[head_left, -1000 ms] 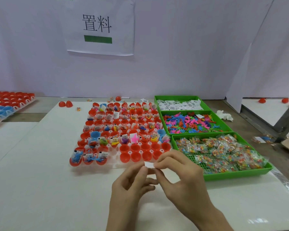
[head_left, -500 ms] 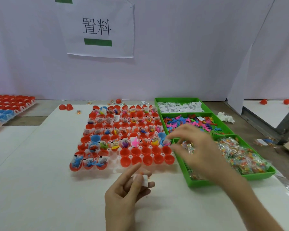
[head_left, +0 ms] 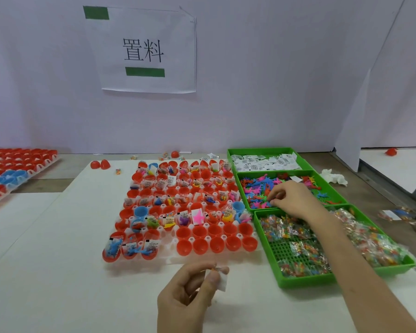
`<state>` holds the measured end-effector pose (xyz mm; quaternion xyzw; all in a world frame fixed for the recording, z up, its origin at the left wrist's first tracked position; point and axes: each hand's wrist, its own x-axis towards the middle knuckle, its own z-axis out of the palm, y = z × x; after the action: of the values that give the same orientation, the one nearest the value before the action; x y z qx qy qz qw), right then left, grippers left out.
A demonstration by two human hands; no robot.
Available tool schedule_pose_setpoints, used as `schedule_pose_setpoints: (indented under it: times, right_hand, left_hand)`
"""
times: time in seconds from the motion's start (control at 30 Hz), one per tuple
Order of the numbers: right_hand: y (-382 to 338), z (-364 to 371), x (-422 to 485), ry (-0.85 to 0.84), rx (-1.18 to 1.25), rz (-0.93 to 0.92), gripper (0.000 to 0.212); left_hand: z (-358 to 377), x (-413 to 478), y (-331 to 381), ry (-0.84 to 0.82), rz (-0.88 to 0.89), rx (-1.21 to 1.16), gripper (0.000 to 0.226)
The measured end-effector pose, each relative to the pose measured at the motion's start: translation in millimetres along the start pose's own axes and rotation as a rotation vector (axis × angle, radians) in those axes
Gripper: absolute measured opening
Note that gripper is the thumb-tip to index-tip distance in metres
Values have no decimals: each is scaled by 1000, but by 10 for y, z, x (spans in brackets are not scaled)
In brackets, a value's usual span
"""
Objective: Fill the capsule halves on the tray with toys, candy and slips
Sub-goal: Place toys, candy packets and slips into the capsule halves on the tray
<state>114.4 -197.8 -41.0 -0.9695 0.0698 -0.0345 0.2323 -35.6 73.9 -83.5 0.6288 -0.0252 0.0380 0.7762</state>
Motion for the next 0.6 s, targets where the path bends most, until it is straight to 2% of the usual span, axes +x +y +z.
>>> schedule_pose_setpoints:
  times: [0.13, 0.27, 0.33, 0.37, 0.47, 0.6]
  right_hand:
    - [9, 3, 18, -45, 7, 14, 7]
    - [16, -7, 32, -48, 33, 8, 14]
    - [20, -1, 40, -34, 46, 1, 17]
    - [28, 2, 43, -21, 50, -3, 17]
    - [77, 7, 30, 45, 88, -31, 20]
    - [125, -24, -3, 230, 198, -49, 16]
  left_hand:
    - [6, 13, -16, 46, -6, 23, 9]
    - [24, 21, -5, 118, 0, 22, 19]
    - [29, 24, 9, 131, 11, 39, 11]
    - [28, 28, 7, 124, 18, 68, 16]
    - [30, 38, 17, 116, 1, 92, 29]
    - [30, 47, 9, 129, -8, 75, 24]
